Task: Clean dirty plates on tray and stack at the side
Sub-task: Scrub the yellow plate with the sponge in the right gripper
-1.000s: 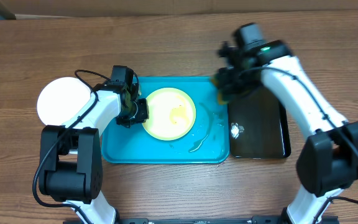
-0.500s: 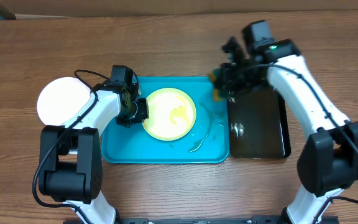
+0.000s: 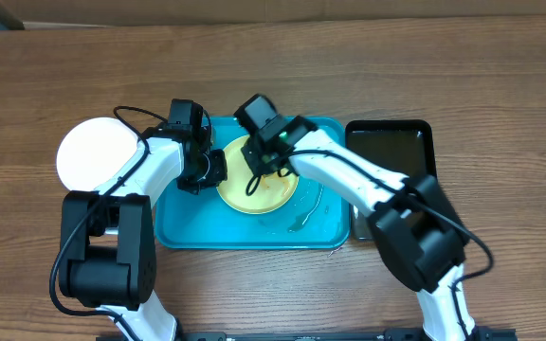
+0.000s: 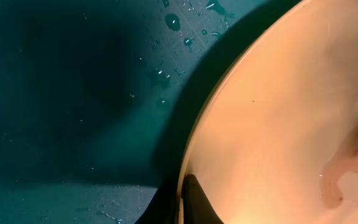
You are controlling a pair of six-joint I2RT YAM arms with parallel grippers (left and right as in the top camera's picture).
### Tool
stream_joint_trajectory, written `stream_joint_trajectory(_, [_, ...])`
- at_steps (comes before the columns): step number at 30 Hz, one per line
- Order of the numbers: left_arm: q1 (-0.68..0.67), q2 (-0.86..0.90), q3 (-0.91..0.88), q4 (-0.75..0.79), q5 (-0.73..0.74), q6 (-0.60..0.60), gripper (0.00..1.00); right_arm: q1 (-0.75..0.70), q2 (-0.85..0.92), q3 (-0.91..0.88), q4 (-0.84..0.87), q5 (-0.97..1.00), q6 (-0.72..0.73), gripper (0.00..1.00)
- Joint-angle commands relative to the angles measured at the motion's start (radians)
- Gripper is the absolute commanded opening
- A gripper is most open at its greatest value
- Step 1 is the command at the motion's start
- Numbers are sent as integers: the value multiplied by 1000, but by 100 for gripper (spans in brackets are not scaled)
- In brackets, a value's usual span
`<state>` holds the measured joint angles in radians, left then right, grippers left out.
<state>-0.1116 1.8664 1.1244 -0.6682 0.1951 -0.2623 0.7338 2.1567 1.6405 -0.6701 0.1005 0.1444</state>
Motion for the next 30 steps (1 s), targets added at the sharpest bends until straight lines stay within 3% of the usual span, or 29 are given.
stream_joint_trajectory(1, [-12, 19, -17, -7, -18, -3, 4, -17, 17, 0, 52, 123, 2, 4])
stream_joint_trajectory(10, [-12, 19, -17, -7, -18, -3, 4, -27, 57, 0, 113, 51, -70, 4])
stream_joint_trajectory(21, [-12, 19, -17, -7, -18, -3, 4, -26, 78, 0, -47, -224, -62, 4])
stream_joint_trajectory(30, [-12, 19, -17, -4, -18, -3, 4, -28, 68, 1, -236, -237, -63, 4])
